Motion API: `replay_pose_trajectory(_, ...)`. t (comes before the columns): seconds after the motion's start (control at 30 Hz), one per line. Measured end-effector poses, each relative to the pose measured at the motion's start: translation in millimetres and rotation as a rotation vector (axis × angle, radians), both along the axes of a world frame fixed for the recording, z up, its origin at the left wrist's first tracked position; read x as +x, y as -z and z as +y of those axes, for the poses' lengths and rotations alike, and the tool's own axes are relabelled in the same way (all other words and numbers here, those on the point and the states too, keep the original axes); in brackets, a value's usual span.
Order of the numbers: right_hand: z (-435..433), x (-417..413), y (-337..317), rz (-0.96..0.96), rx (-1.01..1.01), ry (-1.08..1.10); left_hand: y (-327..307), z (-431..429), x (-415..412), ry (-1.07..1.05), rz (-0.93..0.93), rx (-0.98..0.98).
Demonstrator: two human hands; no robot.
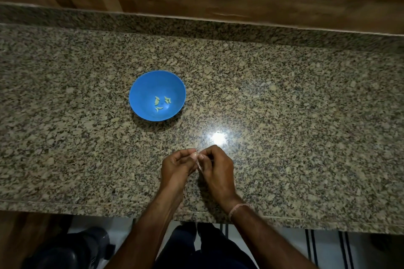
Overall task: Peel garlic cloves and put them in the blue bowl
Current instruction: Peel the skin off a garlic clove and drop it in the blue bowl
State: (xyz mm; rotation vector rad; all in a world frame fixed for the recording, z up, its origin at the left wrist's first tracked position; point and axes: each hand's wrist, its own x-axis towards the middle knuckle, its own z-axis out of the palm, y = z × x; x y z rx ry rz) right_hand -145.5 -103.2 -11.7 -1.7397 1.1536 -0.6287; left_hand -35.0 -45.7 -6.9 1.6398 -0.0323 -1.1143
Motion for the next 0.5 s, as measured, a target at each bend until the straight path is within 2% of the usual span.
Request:
replay_pose_trajectory(0.13,-7,-13,-3,0.04,0.1,-0.005,-5,-8,23,0.313,-0.818,0.064)
replay_pose_trajectory(0.2,-7,-18,-3,0.068,0.187,0.008,-2,-12,33,0.482,-1.034,0.048)
replay_pose_trajectory(0.3,-4,-20,-5,0.123,0.213,0.021,3,-9,35,0.684,-1.239,0.132)
replay_pose_trajectory(0.37,-2,-20,-7,0.146,0.205,0.024,1,4,27,0.672,-1.335,0.161)
replay_pose_trajectory(0.43,-2,-19,-5,0.19,0.205,0.019,0,22,15,0.625,-1.324,0.104)
replay_pose_trajectory(0.5,-2,-15,-3,0.279,0.19,-0.002,7,37,5,0.607,-1.188,0.054)
